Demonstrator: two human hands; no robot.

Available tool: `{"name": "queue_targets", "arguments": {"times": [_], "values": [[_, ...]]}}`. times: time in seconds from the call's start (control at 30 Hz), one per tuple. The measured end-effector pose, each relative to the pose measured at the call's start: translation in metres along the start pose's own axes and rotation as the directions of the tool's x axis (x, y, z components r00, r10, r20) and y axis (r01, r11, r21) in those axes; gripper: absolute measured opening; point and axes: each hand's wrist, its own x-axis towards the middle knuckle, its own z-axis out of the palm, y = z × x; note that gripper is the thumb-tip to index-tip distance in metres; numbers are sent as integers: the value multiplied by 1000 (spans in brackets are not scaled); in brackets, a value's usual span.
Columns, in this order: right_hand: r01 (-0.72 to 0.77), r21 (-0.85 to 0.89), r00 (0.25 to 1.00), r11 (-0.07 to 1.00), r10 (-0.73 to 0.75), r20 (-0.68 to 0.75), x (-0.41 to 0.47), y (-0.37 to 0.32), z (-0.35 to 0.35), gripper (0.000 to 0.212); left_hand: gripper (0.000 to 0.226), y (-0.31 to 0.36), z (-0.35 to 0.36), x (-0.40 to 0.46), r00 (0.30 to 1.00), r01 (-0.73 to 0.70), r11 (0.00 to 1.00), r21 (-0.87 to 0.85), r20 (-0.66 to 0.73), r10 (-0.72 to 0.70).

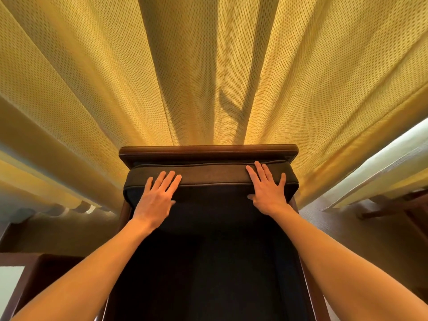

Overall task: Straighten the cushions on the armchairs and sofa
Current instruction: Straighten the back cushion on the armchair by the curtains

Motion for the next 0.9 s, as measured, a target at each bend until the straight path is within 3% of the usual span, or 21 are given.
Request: {"name": "queue_targets", "arguments": {"times": [0.1,0.23,0.3,0.43,0.53,0.9], "values": [[-16,4,1000,1000,16,4,3,0,3,91,90,12,3,1,1000,-17,999,32,-9,17],[-37,-26,999,999,36,-14,1,-4,4,90,92,25,5,-7,965,258,965,-51,59,-255],[-43,-46,997,998,40,-64,-5,-8,9,88,104,27,7,-11,940,329,941,-84,128,-317],[-34,-54,981,998,23,-191,-18,-13,29,83,113,24,13,-7,950,276,959,-67,168,-262],[-21,-71,978,997,6,-208,-14,-11,36,85,107,12,15,13,954,262,959,-109,181,-240],[-31,-67,999,997,30,-12,5,-8,23,79,105,8,8,29,936,281,941,-187,271,-226]]}}
